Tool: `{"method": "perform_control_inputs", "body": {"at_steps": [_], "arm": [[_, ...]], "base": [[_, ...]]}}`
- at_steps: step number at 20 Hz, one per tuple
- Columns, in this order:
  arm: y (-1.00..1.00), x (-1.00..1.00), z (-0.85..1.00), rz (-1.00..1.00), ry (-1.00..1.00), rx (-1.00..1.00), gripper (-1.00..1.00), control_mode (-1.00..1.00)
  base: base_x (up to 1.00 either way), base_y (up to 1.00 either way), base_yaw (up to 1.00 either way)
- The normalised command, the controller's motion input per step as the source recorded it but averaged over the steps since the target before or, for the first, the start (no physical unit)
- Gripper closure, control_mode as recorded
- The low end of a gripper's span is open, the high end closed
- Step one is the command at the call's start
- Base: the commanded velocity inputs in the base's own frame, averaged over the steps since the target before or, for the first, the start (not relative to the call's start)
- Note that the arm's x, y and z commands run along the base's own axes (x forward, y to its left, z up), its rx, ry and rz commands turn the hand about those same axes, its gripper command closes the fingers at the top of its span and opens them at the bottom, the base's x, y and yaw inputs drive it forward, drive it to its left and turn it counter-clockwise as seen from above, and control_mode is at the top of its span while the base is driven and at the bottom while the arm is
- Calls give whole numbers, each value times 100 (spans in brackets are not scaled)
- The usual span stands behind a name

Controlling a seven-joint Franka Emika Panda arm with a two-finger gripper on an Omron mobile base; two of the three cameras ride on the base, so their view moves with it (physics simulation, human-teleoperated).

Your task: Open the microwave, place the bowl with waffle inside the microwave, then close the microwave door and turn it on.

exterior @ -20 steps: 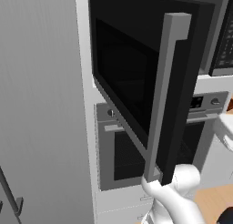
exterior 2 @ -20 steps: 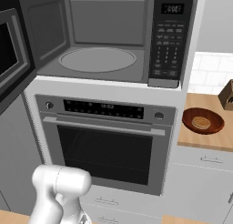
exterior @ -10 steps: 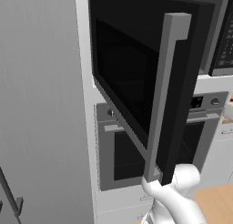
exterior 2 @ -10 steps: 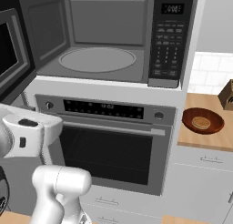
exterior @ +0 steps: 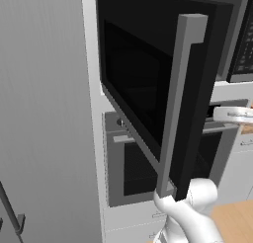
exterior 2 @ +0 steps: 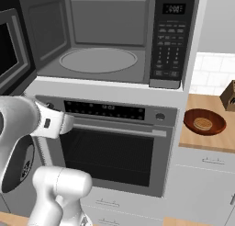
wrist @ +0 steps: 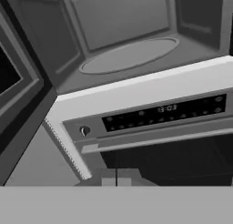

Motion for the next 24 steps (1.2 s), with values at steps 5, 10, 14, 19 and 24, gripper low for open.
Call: {"method": "perform_control_inputs", "body": {"at_steps": [5, 10, 14, 19, 24], "arm": [[-2, 13, -19, 11, 30, 11, 100, -100], [0, 1, -27, 4, 11, 1, 100, -100], [0, 0, -38, 3, 0, 0, 100, -100], [0, 0, -39, 0, 0, 0, 100, -100], [0, 0, -8, 0, 0, 0, 100, 100]], "base": [[0, 0, 0], [0, 0, 0], [0, 0, 0], [0, 0, 0], [-1, -26, 0]]}}
